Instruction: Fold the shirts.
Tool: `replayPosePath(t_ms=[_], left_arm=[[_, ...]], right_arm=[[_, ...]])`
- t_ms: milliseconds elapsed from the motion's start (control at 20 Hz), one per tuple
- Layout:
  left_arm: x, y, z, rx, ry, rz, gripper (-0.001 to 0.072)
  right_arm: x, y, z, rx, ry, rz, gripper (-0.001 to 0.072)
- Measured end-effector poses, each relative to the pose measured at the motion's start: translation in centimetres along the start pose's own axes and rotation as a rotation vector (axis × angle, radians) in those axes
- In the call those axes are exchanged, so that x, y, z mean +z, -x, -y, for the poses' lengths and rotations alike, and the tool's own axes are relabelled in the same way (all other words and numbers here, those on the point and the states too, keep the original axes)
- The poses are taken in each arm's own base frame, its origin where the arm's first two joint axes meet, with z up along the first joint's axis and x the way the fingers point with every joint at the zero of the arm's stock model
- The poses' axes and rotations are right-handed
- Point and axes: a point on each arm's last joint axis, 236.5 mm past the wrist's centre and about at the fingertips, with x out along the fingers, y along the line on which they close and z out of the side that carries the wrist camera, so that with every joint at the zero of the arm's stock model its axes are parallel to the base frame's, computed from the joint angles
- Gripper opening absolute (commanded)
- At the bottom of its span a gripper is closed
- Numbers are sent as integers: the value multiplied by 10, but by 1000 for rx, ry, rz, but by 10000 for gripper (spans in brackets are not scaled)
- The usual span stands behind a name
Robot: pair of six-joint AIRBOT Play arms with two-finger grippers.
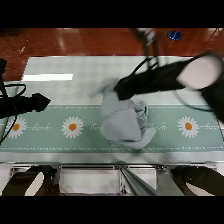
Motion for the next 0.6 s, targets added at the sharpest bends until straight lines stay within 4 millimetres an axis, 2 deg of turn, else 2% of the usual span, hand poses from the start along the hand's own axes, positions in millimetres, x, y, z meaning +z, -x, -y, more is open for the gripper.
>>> replayPosePath(t_ms=[50,100,200,300,350,450,500,600], left_arm=[[0,0,0,0,0,0,507],[0,0,0,0,0,-1,507],[-2,-1,0,0,1,-10,507],[-6,-3,-1,0,-1,-28,508],[-10,-4,-1,0,-4,-46,507],[-19,-7,-6,13,-5,-85,507],[-28,-11,-11,23,2,-112,507],[-58,-23,-14,10,53,-201,507]], right_arm=[[-18,-30,-5,16,-28,-42,136],[-35,-53,-9,27,-49,-85,417],[-56,-86,-10,35,-84,-137,420],[-60,-91,5,1,-112,-169,419],[-52,-82,22,-33,-128,-165,418],[-34,-43,70,-144,-160,-135,416],[-28,-15,103,-226,-189,-108,415],[-42,57,181,-442,-298,-68,408]])
